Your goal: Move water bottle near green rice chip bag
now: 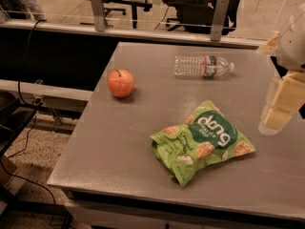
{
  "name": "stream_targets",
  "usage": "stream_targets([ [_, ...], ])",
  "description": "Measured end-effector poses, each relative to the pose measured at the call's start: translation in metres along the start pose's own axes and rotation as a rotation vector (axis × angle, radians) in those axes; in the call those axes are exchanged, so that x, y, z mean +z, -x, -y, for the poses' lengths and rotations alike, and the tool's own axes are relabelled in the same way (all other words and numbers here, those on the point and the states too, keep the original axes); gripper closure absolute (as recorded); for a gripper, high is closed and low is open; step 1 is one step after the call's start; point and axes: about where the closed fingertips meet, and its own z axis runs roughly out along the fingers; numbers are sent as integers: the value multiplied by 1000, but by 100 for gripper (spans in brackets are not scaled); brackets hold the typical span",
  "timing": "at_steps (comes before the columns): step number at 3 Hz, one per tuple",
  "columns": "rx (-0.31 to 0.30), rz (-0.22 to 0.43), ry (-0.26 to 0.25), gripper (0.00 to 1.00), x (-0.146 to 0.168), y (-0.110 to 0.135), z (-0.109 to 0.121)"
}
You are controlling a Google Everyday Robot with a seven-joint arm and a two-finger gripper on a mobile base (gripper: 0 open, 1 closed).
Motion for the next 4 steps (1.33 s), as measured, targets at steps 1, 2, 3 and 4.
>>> stream_targets([
  [1, 0, 9, 1, 0, 1, 2, 4],
  [2, 0, 34, 5, 0, 4, 7, 16],
  [3, 3, 80, 6, 0, 20, 14, 44],
  [4, 12, 104, 5, 0, 47, 16, 83],
])
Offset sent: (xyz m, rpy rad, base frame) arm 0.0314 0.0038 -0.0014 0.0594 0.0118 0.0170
